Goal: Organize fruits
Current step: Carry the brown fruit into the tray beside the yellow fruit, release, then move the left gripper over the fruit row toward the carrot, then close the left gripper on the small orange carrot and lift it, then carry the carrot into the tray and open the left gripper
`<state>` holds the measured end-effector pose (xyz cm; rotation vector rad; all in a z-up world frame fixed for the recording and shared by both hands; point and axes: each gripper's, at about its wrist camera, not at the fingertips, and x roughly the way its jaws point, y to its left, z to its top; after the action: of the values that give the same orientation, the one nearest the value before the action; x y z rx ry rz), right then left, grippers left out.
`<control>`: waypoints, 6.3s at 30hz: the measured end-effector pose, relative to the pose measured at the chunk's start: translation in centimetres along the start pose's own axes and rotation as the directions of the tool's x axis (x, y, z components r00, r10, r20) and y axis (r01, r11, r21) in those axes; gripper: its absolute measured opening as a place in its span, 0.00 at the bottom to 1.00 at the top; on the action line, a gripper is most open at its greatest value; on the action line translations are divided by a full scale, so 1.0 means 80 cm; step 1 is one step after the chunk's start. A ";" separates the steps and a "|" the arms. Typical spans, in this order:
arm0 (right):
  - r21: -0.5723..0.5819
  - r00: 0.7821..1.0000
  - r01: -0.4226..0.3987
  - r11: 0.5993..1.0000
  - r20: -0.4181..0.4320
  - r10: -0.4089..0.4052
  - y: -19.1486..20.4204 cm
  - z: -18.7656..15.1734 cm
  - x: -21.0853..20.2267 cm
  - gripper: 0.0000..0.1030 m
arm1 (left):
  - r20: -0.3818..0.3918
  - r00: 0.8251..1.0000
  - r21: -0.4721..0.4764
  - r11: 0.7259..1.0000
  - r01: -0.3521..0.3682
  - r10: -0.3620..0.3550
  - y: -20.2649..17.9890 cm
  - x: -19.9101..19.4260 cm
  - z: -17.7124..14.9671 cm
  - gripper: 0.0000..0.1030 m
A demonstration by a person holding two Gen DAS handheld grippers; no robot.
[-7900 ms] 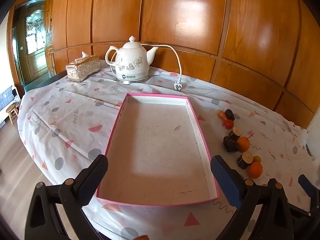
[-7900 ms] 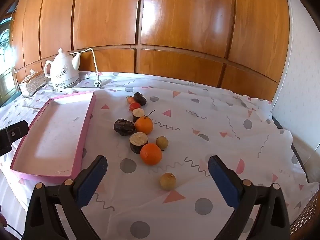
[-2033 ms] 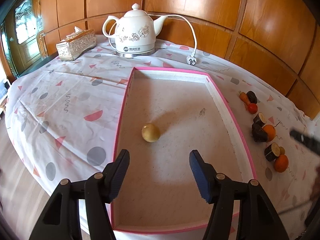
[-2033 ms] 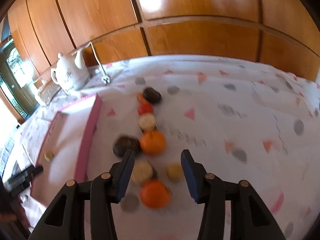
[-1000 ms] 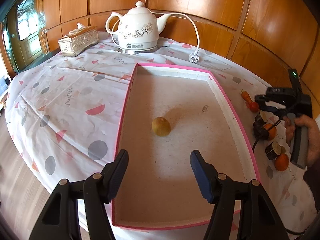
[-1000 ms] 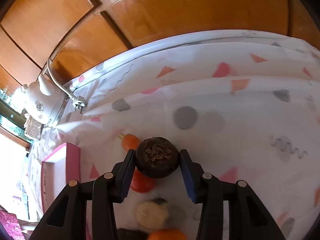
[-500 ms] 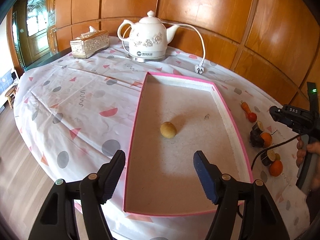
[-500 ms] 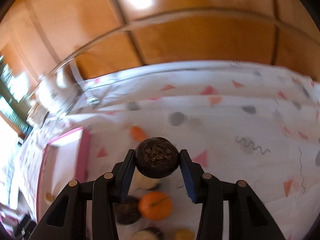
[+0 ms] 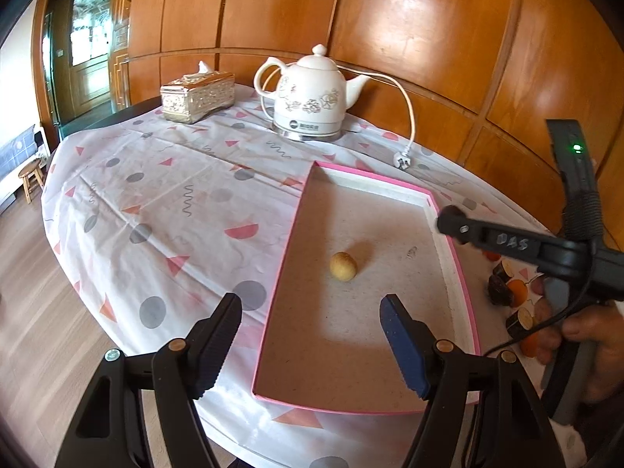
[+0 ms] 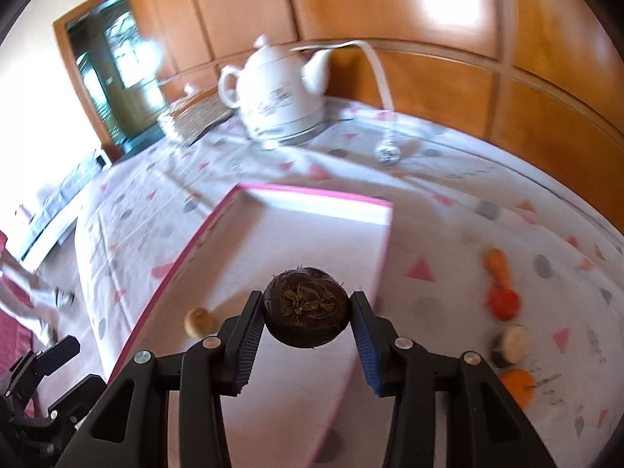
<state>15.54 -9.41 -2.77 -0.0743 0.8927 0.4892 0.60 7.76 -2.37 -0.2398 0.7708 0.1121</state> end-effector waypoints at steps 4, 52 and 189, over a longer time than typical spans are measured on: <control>-0.046 0.999 -0.002 0.999 -0.042 0.000 0.028 0.004 0.025 0.43 | -0.008 1.000 -0.015 1.000 -0.004 0.004 0.006 0.003 0.000 0.72; 0.322 0.923 0.338 0.884 0.070 -0.378 -0.105 -0.161 -0.140 0.61 | -0.027 0.998 0.107 0.992 0.060 -0.058 -0.043 -0.003 -0.014 0.72; 0.415 0.887 0.444 0.794 -0.079 -0.454 -0.179 -0.272 -0.137 0.70 | -0.104 0.991 0.207 0.972 0.108 -0.088 -0.093 0.069 0.038 0.37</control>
<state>0.23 -31.97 -10.18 0.1169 0.9038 -0.1594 7.94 1.42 -2.85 -0.0799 0.8562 -0.0754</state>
